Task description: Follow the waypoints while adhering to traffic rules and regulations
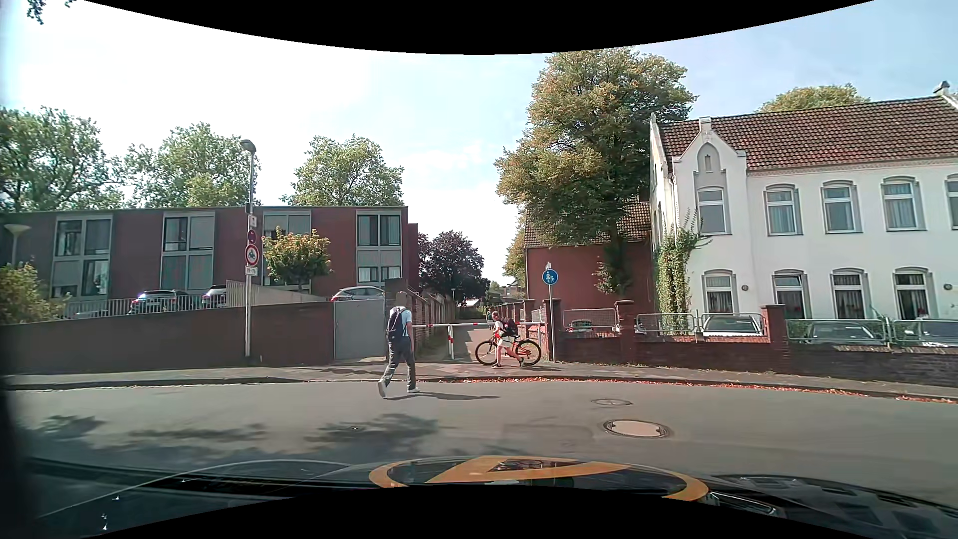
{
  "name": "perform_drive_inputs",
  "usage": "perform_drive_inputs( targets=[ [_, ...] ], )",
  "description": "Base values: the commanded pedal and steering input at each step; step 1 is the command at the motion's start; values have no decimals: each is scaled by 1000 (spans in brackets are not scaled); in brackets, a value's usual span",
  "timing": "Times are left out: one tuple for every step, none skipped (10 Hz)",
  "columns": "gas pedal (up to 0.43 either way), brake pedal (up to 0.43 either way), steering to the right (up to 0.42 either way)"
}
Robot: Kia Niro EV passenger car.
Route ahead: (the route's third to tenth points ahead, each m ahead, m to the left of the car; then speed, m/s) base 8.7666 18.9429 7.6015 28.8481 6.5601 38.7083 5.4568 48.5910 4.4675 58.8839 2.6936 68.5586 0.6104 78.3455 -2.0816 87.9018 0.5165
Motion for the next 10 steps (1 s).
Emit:
perform_drive_inputs(
  targets=[
    [0, 116, 138],
    [0, 116, 138],
    [0, 116, 138],
    [0, 116, 138],
    [0, 110, 138],
    [0, 98, 138],
    [0, 91, 138],
    [0, 73, 138],
    [0, 49, 137],
    [0, 43, 137]
  ],
)
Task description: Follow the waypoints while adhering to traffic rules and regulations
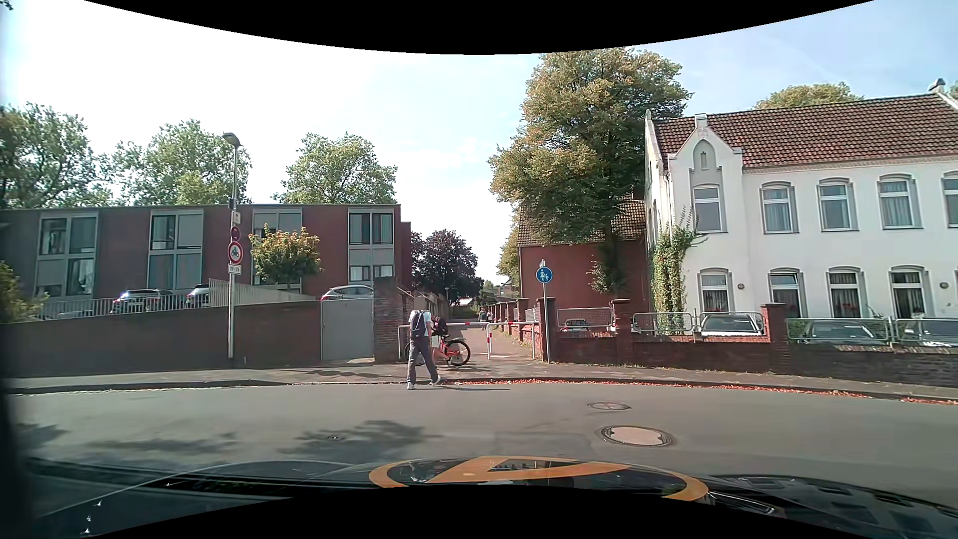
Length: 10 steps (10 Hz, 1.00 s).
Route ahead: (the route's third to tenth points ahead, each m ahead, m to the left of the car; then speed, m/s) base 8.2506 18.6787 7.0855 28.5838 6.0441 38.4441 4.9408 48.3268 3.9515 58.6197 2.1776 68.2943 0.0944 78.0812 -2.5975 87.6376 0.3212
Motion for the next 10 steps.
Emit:
perform_drive_inputs(
  targets=[
    [0, 37, 137],
    [0, 30, 137],
    [0, 24, 137],
    [0, 18, 137],
    [0, 18, 137],
    [0, 12, 135],
    [0, 0, 132],
    [0, 0, 129],
    [0, 0, 127],
    [0, 0, 123]
  ],
)
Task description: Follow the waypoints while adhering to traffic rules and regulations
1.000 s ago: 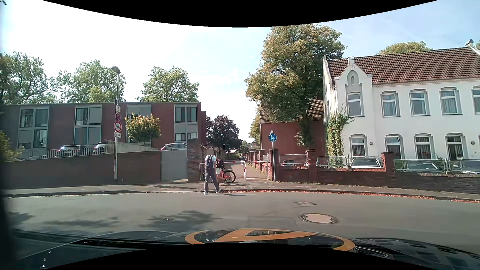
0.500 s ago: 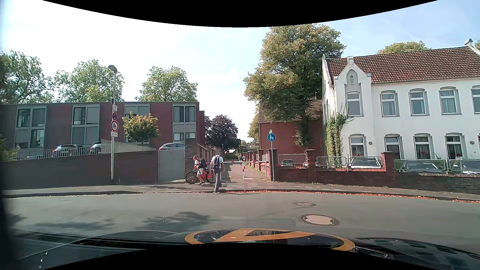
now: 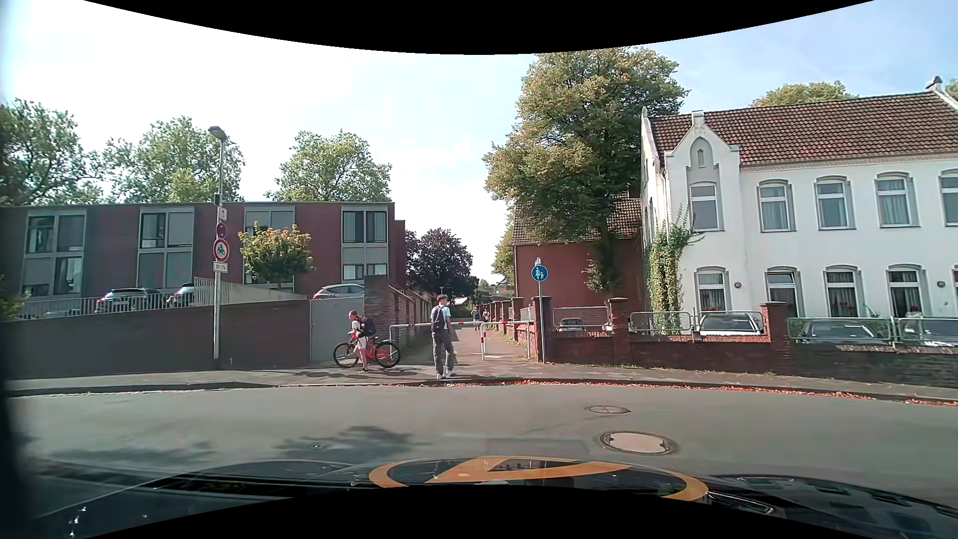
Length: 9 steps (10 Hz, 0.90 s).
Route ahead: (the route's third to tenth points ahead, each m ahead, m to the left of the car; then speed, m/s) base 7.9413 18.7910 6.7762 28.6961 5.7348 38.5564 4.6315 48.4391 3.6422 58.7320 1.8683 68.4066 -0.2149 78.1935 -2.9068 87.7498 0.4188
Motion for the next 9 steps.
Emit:
perform_drive_inputs(
  targets=[
    [0, 0, 116],
    [0, 0, 104],
    [0, 0, 90],
    [59, 0, 69],
    [138, 0, 45],
    [138, 0, 23],
    [150, 0, 1],
    [150, 0, -27],
    [157, 0, -50]
  ],
)
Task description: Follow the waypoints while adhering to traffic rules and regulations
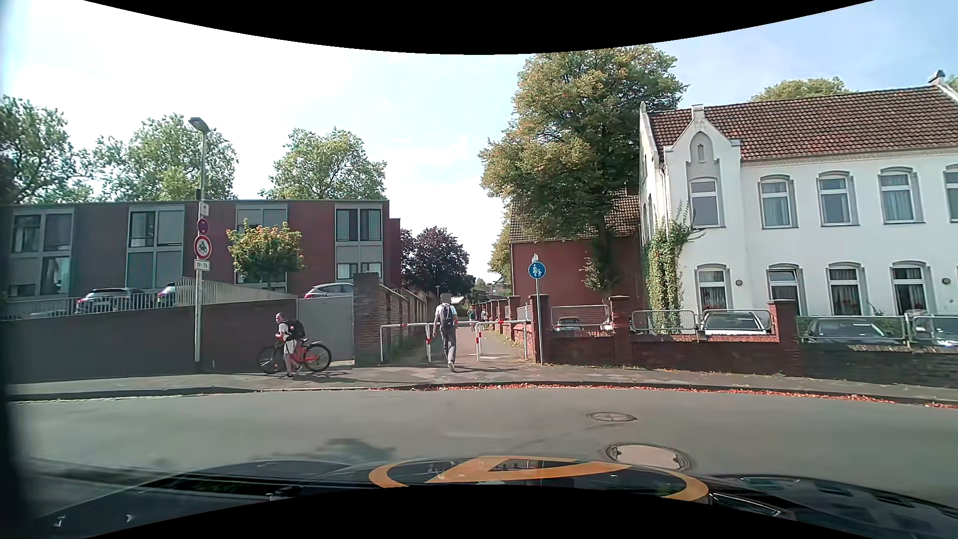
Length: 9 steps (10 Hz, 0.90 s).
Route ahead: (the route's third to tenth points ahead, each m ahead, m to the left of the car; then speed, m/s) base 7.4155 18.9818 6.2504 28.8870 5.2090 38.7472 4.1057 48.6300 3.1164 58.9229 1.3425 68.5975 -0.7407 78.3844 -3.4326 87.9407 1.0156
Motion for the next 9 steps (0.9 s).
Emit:
perform_drive_inputs(
  targets=[
    [169, 0, -66],
    [177, 0, -79],
    [177, 0, -92],
    [177, 0, -108],
    [177, 0, -117],
    [169, 0, -120],
    [169, 0, -120],
    [157, 0, -130],
    [130, 0, -145]
  ],
)
